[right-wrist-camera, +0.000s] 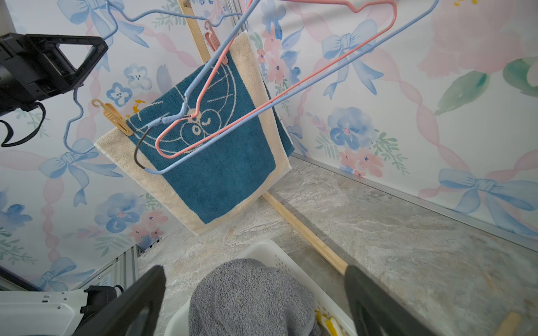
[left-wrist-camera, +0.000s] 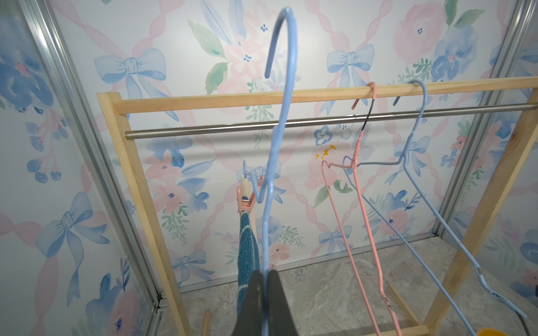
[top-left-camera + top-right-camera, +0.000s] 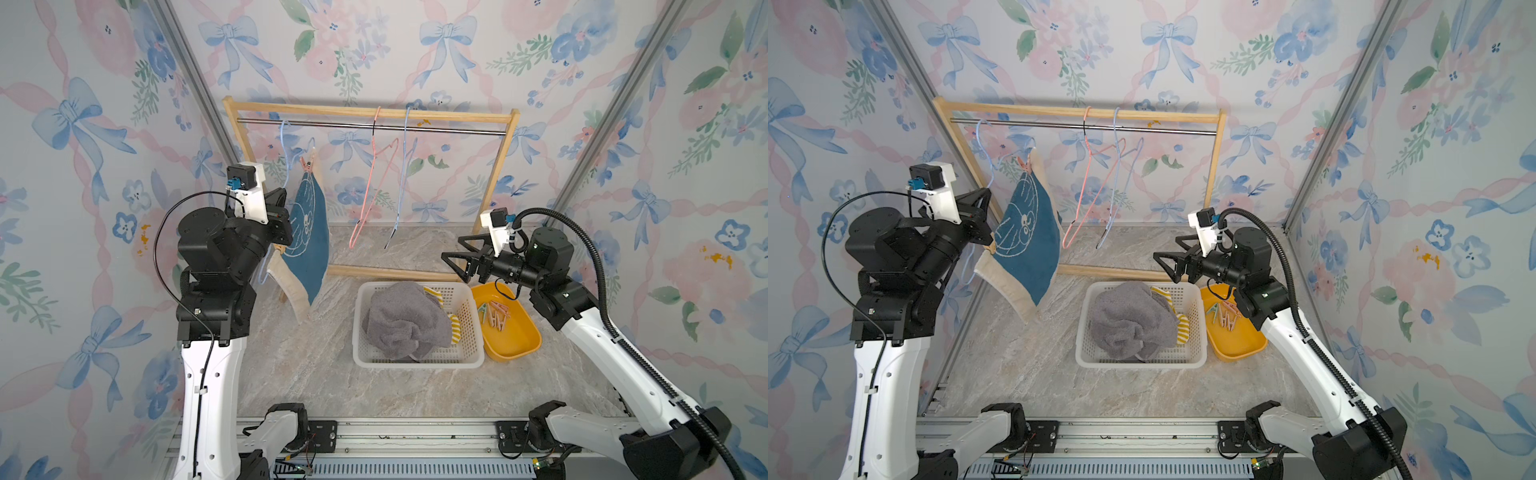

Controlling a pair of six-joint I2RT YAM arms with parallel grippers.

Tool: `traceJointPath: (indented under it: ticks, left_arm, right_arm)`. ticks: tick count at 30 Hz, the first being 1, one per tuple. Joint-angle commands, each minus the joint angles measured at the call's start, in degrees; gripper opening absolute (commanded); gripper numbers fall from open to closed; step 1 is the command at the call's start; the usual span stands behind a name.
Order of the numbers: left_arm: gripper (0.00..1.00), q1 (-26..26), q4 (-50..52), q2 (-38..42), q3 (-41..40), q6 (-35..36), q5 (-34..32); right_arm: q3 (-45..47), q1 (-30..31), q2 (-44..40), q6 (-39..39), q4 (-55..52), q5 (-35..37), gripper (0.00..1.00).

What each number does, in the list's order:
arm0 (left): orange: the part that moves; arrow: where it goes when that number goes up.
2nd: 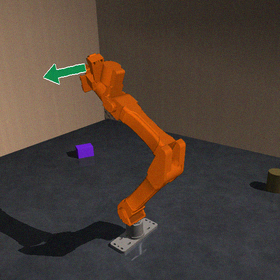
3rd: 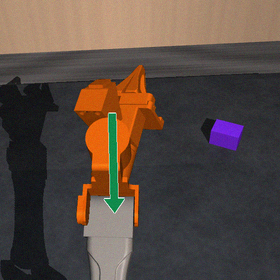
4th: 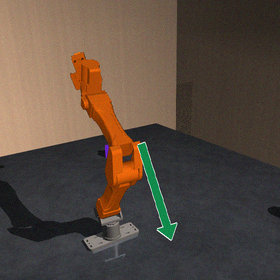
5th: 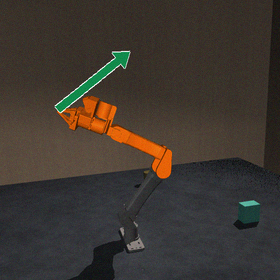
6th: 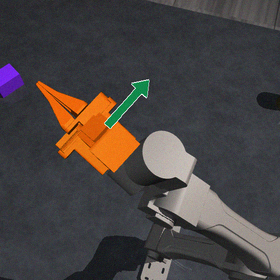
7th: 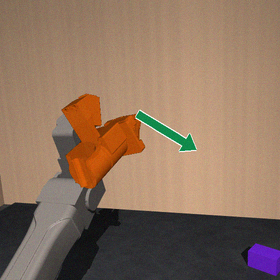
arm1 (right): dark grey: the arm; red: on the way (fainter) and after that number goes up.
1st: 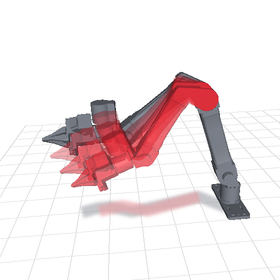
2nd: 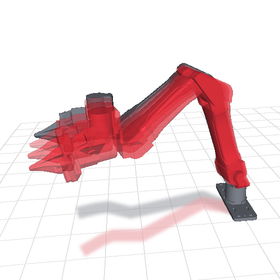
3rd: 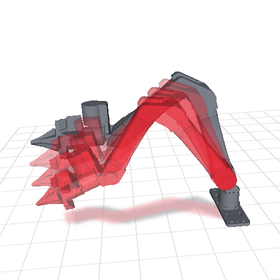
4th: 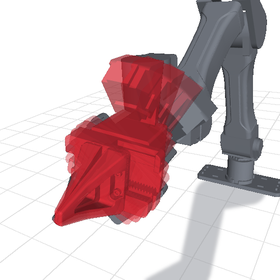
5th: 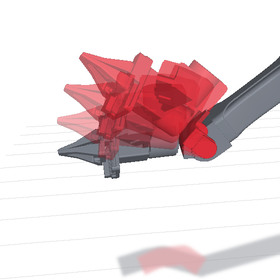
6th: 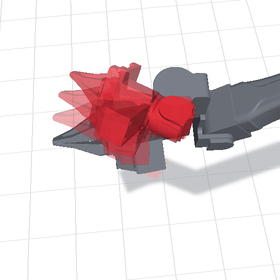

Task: Remove the clothespins securing towels to the hanger
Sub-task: Remove the clothespin from the hanger.

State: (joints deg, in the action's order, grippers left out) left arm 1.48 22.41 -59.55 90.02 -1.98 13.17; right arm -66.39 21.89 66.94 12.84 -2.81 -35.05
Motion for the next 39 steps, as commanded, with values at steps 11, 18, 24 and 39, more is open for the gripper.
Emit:
traceJointPath:
  ticks: [11, 18, 24, 39]
  left_arm:
    - [0.0, -0.43, -4.2, 9.23, -5.9, -4.04, 7.31]
    - [0.0, -0.42, -4.22, 12.86, -8.42, -5.54, 15.78]
    - [0.0, -0.39, -4.22, 14.84, -4.4, -5.67, 23.78]
    - [0.0, -0.42, -4.91, 11.5, 6.47, -6.4, 37.52]
  right_arm:
    - [-2.77, -0.94, 3.5, 1.89, 1.17, 0.25, 0.98]
    - [-4.08, -0.93, 3.73, 1.05, -0.34, 1.07, 0.97]
    - [-4.36, -1.19, 3.66, 0.89, -1.11, 1.34, 0.97]
    - [-4.8, -1.15, 1.79, -0.31, -4.06, 2.79, 0.97]
